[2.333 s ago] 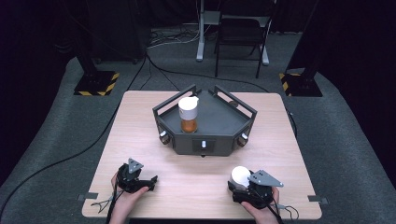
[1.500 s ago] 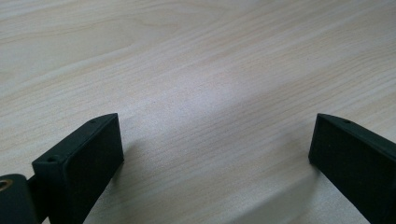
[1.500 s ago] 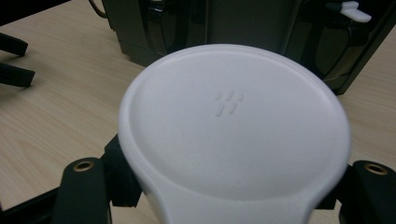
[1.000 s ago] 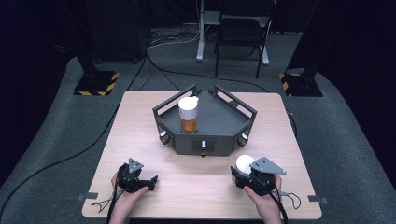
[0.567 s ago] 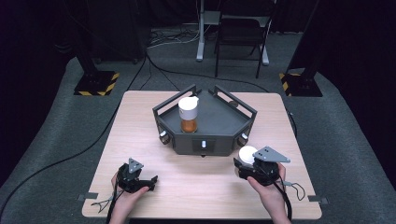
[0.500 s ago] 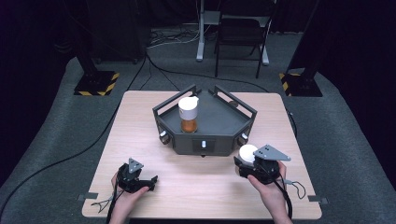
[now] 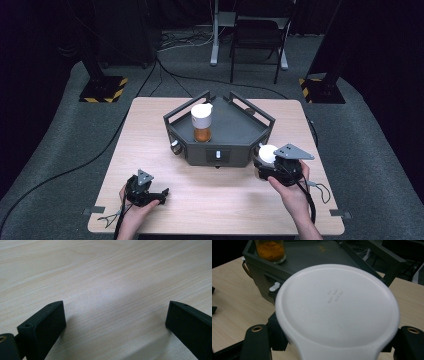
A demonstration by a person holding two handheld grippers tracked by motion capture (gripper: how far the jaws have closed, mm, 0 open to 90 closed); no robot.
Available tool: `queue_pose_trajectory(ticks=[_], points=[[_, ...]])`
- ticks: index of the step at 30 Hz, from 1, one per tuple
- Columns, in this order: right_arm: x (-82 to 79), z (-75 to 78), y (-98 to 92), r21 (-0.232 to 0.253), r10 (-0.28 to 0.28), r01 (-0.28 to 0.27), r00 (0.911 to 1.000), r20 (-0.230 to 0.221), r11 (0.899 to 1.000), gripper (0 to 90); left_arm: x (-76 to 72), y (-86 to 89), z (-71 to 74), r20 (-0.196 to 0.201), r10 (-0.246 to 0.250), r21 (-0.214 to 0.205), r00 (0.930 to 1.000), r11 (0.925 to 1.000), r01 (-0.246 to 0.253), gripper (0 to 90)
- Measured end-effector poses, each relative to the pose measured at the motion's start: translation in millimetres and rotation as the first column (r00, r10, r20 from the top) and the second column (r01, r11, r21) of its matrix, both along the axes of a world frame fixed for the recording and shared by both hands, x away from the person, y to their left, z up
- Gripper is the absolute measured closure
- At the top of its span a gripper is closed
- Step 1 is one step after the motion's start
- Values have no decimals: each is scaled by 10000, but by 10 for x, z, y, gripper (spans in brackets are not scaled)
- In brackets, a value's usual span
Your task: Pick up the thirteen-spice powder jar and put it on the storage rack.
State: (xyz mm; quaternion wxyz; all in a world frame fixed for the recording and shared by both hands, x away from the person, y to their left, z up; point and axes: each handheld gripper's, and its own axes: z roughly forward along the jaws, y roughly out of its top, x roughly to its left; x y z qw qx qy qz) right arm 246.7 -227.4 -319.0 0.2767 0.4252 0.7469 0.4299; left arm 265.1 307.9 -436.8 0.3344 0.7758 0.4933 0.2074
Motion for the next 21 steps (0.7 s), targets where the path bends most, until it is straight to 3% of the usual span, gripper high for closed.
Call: queue_pose_trajectory(ticks=[12, 21], points=[[126, 173, 68, -181, 149, -147, 9998, 125, 9997, 296, 2, -4, -1, 0, -17, -17, 10000, 10000, 17, 27], [199, 272, 92, -28, 138, -137, 9996, 241, 9999, 296, 2, -4, -1, -4, -17, -17, 10000, 10000, 17, 27]])
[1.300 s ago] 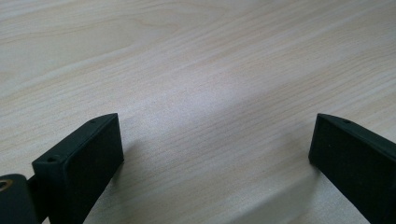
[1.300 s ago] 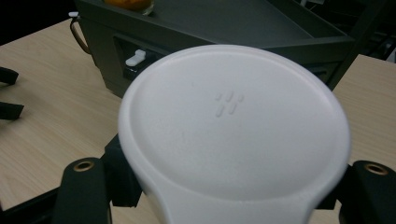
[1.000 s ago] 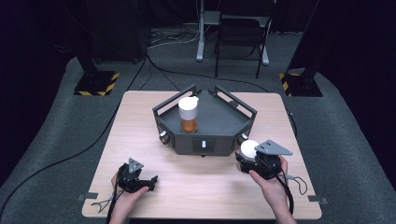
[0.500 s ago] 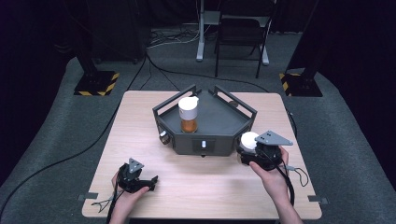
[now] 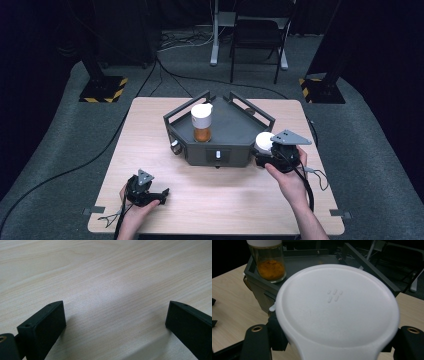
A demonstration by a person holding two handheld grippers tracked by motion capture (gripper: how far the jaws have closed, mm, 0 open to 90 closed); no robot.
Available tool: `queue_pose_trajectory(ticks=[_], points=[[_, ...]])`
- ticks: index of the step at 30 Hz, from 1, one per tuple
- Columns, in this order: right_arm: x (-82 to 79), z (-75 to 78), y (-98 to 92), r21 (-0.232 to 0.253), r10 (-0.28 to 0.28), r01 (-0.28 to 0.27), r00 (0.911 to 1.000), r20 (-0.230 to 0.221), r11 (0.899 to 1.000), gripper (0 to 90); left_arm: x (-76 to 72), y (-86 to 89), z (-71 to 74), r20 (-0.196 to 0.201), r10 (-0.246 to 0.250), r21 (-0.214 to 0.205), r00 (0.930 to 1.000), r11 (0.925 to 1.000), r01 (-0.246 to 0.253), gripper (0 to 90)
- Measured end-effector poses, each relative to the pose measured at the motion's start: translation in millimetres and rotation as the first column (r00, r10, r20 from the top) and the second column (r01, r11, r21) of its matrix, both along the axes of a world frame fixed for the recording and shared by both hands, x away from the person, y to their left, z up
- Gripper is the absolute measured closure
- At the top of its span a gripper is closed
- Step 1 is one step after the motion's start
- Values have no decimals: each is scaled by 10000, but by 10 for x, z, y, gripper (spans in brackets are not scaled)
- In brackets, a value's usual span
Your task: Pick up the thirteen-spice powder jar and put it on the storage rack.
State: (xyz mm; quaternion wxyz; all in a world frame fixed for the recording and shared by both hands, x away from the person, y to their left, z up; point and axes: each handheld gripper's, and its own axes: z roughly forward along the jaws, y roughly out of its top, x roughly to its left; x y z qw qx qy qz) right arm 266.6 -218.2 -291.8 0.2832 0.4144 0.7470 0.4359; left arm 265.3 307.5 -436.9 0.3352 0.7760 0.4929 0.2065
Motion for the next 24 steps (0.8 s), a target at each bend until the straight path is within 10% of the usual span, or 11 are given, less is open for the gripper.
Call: queue_pose_trajectory(ticks=[24], points=[[245, 210, 151, 48, -134, 133, 9998, 152, 9999, 296, 6, 2, -1, -5, -27, -6, 10000, 10000, 27, 24]])
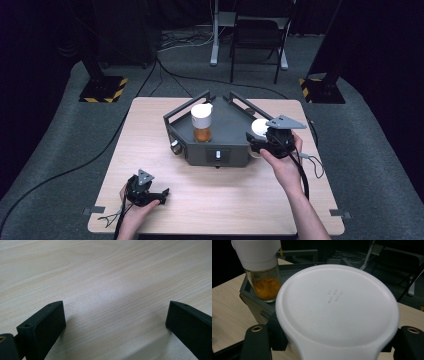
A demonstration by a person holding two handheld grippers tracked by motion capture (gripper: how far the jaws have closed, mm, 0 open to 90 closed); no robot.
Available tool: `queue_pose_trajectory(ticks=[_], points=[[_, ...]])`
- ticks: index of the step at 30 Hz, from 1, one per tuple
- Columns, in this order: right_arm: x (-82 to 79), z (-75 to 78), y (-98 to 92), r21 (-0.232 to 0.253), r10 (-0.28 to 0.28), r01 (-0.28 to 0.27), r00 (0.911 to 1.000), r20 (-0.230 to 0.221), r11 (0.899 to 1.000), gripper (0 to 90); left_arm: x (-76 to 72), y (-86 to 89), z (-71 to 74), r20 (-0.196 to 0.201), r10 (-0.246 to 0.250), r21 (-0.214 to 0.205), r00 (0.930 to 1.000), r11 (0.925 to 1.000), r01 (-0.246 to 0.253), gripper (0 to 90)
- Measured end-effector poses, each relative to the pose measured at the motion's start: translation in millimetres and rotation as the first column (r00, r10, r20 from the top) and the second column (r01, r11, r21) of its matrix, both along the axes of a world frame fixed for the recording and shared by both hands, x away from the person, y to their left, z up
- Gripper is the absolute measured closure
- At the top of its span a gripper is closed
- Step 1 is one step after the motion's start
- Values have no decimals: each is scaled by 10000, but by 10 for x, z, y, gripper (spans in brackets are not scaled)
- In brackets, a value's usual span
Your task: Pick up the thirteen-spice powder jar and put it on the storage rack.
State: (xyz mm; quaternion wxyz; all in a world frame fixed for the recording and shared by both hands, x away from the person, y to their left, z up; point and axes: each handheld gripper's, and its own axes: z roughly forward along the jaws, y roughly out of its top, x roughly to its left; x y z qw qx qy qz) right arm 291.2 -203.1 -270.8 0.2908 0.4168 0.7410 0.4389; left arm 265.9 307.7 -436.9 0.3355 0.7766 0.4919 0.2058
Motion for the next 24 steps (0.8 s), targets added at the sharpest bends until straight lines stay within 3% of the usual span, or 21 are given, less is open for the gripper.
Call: queue_pose_trajectory(ticks=[15, 24], points=[[187, 127, 135, -31, -158, 159, 9998, 150, 9999, 296, 1, 0, 0, -1, -6, 6, 10000, 10000, 6, 24], [307, 137, 288, -431, -226, 244, 9989, 418, 9988, 296, 3, 2, 0, 4, -33, 4, 10000, 10000, 33, 24]])
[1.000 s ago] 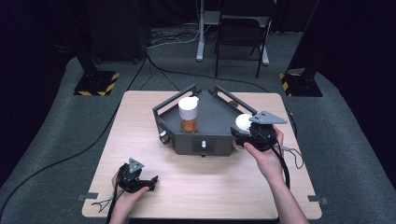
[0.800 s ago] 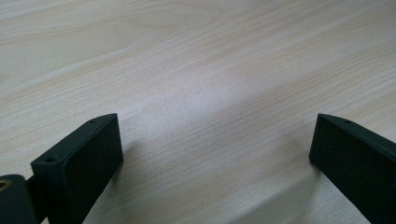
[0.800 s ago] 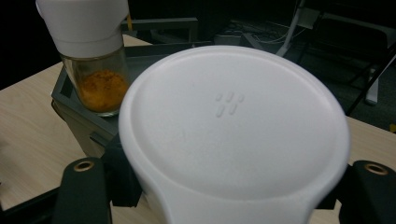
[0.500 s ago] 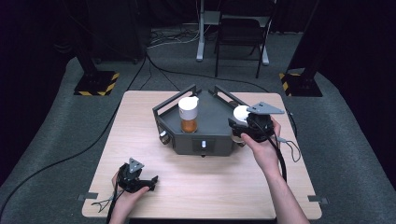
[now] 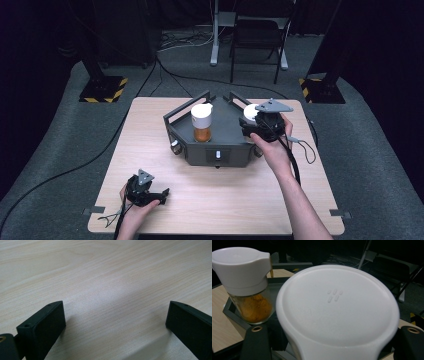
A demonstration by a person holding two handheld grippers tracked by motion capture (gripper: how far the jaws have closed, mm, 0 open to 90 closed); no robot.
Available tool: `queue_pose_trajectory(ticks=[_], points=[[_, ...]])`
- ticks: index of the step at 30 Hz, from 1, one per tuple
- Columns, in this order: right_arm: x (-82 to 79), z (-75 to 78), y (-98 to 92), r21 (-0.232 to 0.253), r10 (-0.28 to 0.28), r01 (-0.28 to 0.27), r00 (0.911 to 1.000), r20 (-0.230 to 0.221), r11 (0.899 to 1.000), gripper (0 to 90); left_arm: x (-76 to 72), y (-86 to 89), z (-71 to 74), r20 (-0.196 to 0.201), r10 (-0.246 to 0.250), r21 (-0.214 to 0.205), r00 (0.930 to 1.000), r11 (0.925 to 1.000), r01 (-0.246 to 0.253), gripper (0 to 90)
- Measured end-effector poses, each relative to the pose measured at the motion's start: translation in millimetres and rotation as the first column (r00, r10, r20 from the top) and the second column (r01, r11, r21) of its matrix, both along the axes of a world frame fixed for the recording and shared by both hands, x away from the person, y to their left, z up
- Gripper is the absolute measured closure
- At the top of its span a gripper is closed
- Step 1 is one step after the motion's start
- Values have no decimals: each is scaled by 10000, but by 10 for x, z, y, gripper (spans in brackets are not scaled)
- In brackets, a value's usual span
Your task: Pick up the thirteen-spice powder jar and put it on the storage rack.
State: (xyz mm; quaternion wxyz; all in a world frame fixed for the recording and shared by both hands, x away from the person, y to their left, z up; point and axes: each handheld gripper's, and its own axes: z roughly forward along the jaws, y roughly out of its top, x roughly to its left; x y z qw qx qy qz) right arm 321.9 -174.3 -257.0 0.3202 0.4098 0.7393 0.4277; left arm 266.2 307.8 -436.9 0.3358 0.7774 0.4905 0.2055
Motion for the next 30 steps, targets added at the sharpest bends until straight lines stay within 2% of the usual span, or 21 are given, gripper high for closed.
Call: queue_pose_trajectory(ticks=[13, 30], points=[[197, -100, 82, 522, -18, 24, 9999, -128, 9986, 296, 2, 1, -1, 3, -15, -8, 10000, 10000, 15, 24], [375, -218, 191, 689, -34, 76, 9981, -616, 9976, 296, 6, 1, -1, 1, -39, -4, 10000, 10000, 39, 23]])
